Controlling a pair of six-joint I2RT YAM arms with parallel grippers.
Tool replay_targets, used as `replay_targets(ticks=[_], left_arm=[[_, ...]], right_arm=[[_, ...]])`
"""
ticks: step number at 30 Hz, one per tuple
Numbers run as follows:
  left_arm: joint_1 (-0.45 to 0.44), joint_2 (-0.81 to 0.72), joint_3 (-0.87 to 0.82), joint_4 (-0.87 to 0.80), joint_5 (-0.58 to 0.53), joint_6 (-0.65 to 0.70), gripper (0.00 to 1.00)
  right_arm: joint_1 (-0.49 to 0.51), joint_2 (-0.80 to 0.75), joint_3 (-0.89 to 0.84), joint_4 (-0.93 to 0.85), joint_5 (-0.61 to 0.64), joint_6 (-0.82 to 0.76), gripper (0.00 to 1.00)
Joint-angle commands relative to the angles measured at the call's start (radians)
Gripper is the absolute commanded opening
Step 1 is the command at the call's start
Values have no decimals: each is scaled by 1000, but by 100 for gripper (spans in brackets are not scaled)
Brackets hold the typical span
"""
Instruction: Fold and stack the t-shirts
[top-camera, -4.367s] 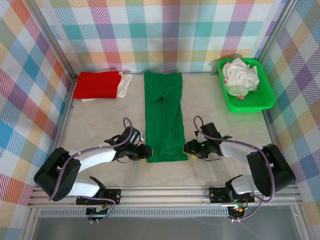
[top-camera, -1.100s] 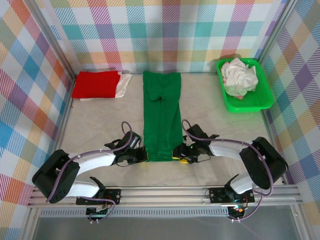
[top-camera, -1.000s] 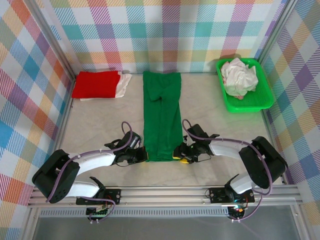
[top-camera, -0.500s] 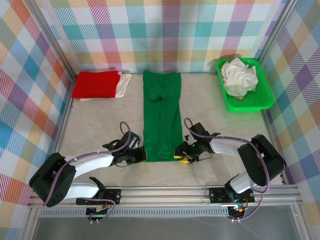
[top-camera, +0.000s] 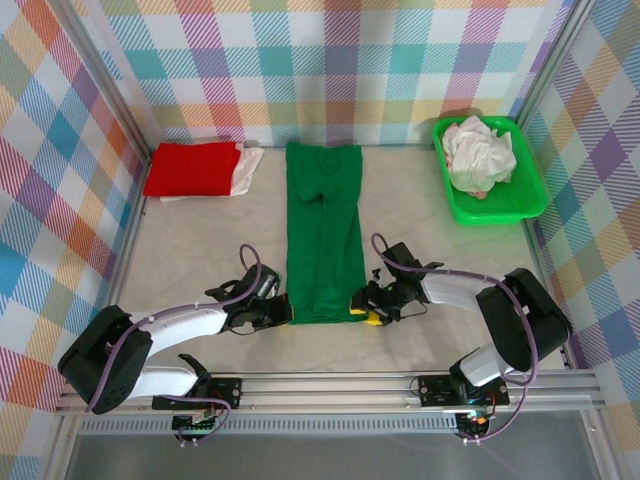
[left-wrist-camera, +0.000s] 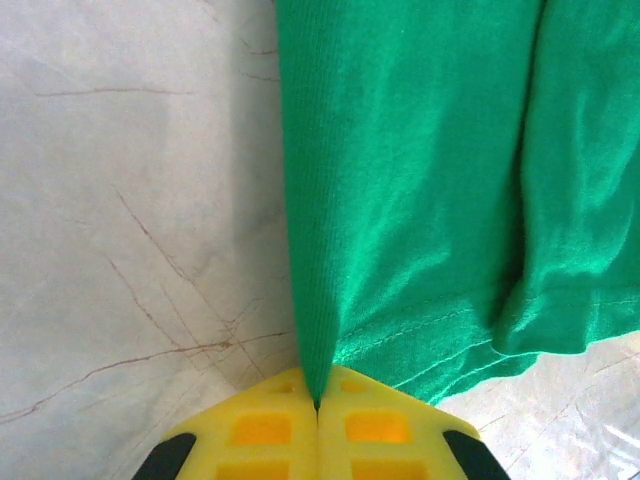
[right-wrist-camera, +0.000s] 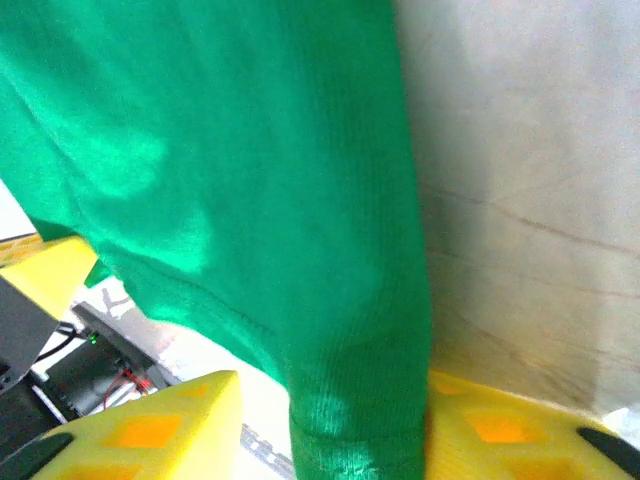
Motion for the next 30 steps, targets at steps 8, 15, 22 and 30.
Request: replay_targets(ticks=[8,15,22,30], left_arm=[[-10,-7,-14,-10,-15,-4,0],[-10,-4,-11,-4,-17,-5,0],[-10,-20,-3,-25,-40,-2,0],[-10,-154,23,-80,-68,32,0]], right_arm=[[-27,27,27,-41,36,-33,41],[-28,55,56,-37,32,-51,32],[-28,44,77,-65,22,-84,16],[-25,-43,73,-79,-15,-105,3]])
